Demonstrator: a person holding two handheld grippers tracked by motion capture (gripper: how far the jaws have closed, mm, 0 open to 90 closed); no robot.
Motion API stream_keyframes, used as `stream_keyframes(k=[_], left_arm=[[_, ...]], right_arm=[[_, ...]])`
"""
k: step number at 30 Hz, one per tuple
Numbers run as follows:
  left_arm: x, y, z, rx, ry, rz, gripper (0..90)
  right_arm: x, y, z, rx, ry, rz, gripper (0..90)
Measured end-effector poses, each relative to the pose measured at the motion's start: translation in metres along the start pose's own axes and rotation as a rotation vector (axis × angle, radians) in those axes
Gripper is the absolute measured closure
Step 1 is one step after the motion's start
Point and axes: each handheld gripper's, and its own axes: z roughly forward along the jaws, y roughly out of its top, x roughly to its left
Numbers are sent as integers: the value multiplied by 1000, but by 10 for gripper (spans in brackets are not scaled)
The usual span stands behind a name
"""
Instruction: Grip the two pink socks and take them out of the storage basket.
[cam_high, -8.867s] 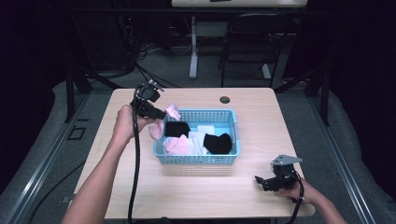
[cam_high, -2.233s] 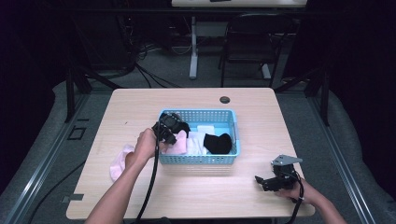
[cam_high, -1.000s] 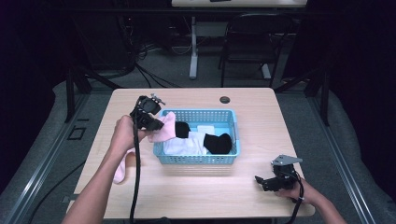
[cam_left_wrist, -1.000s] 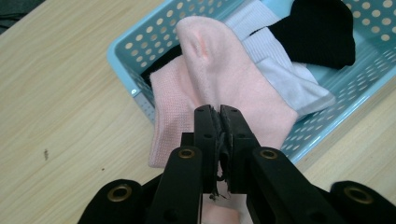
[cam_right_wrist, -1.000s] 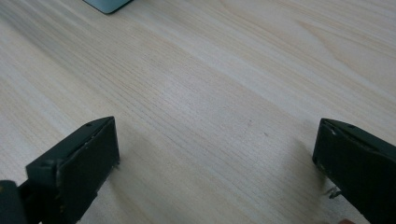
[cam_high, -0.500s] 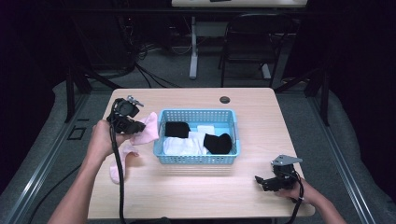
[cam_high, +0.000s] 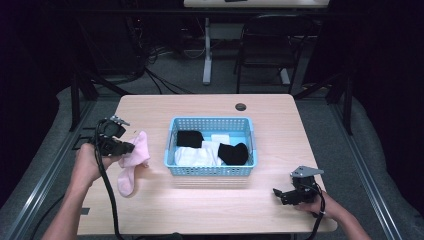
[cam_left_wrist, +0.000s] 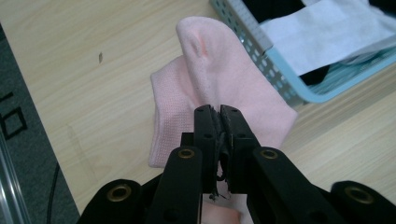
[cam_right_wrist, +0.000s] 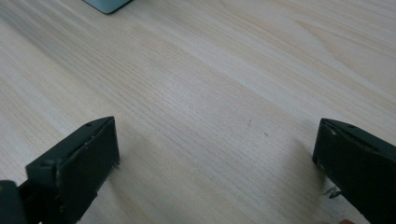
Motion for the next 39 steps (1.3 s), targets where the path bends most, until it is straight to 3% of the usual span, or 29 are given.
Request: stream_keyframes(k=[5, 11, 16, 20, 22, 27, 32, 39], left_arm=[[15, -19, 14, 31, 10, -51, 857], [24, -38, 44, 89, -2, -101, 856], [30, -49, 64, 106, -27, -138, 846], [35, -56, 71, 108, -32, -163, 810], [36, -59, 70, 100, -28, -171, 746], [35, -65, 60, 71, 16, -198, 437], [27, -77, 51, 41, 20, -199, 211], [13, -98, 47, 13, 17, -201, 84]], right_arm=[[0, 0, 0, 2, 1, -3, 0], [0, 0, 0, 0, 1, 0, 0], [0, 0, 0, 2, 1, -3, 0], [0, 0, 0, 0, 0, 0, 0], [0, 0, 0, 0, 0, 0, 0], [0, 0, 0, 0, 0, 1, 0], [0, 0, 0, 0, 0, 1, 0], [0, 0, 0, 0, 0, 0, 0]])
